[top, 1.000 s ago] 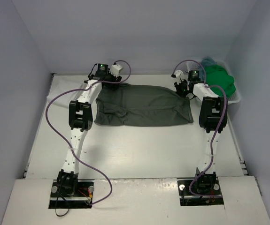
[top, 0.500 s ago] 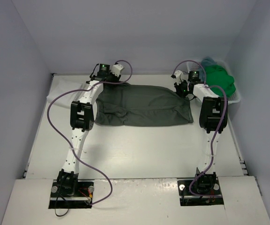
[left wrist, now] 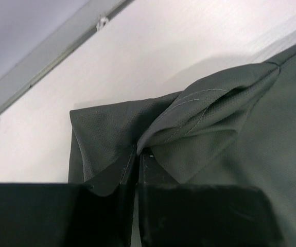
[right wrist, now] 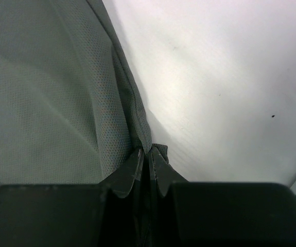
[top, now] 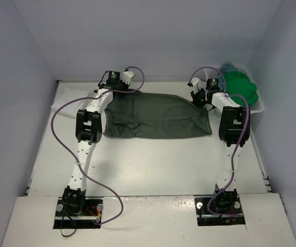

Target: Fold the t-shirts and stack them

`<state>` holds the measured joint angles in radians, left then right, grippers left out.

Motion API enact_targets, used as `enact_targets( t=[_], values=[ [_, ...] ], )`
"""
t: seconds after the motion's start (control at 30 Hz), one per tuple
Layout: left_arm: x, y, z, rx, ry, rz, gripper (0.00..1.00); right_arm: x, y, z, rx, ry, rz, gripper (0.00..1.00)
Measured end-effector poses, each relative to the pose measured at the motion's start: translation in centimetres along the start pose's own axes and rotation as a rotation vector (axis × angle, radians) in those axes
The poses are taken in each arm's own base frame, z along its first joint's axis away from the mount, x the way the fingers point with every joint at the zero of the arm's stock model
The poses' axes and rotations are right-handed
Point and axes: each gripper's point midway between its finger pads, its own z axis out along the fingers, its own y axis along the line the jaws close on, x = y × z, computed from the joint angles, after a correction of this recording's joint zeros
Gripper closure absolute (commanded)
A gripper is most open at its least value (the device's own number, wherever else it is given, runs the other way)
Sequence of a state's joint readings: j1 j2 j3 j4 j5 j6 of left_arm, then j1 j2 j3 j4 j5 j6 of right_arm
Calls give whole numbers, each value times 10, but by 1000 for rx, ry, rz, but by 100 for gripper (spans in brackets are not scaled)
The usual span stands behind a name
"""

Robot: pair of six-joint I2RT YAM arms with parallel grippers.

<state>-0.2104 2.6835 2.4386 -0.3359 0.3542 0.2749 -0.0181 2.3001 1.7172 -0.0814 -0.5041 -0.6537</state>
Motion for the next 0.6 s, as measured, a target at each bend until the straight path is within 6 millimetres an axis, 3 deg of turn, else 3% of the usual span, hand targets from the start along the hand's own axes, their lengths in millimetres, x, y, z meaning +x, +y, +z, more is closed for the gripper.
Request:
enact_targets(
  t=[0.2, 0.6],
  values=[
    [0, -1, -14, -17, 14, -13, 100, 2, 4, -3, -2, 6, 12, 100],
    [-36, 5, -44, -49, -50, -10, 100, 5, 20, -9, 24, 41, 13, 100]
  ],
)
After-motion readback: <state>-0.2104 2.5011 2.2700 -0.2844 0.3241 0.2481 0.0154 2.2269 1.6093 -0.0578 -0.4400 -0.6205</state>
